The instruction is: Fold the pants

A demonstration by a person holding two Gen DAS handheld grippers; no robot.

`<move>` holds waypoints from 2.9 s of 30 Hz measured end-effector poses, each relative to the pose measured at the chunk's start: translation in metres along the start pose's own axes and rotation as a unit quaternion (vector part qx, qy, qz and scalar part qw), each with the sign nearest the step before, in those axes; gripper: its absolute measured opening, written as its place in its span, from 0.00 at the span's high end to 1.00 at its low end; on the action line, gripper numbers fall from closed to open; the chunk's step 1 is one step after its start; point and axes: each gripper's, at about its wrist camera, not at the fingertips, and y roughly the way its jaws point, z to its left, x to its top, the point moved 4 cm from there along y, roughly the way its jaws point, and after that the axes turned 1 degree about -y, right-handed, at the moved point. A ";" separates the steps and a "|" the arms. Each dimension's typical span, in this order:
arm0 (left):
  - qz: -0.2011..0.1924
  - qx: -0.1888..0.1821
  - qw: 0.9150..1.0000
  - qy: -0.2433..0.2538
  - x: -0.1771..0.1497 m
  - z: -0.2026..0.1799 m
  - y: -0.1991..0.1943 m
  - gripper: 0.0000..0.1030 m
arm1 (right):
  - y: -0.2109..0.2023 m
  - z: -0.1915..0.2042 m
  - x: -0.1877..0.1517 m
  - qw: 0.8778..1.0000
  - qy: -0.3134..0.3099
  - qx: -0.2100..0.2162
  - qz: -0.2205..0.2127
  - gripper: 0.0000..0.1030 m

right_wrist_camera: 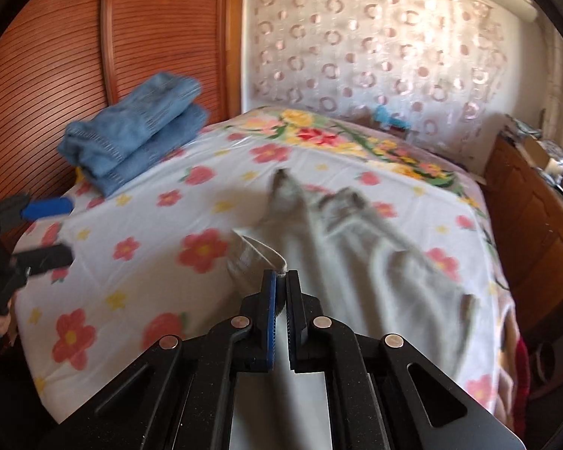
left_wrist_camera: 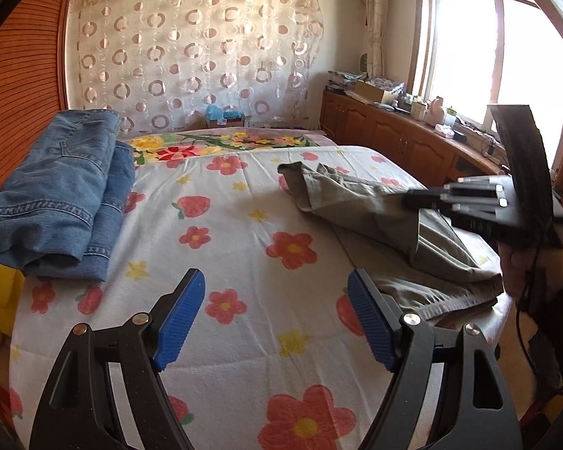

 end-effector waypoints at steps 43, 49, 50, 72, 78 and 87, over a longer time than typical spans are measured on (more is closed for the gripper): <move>0.037 -0.016 0.999 0.030 -0.016 -0.028 0.011 0.23 | 0.014 -0.107 -0.001 0.986 0.130 -0.101 0.010 0.75; 0.043 -0.022 0.998 0.033 -0.018 -0.034 0.014 0.23 | -0.024 -0.077 -0.032 0.991 0.106 -0.079 0.007 0.66; 0.045 -0.025 0.998 0.036 -0.018 -0.037 0.015 0.23 | -0.030 -0.073 -0.040 0.991 0.106 -0.076 0.007 0.66; 0.098 -0.124 0.980 0.120 -0.044 -0.097 0.015 0.57 | -0.103 -0.054 -0.143 0.984 0.155 -0.076 0.032 0.59; 0.114 -0.134 0.975 0.134 -0.047 -0.106 0.023 0.67 | -0.122 -0.043 -0.154 0.983 0.167 -0.067 0.024 0.59; 0.114 -0.131 0.975 0.141 -0.042 -0.113 0.035 0.68 | -0.112 -0.030 -0.145 0.983 0.175 -0.055 0.016 0.59</move>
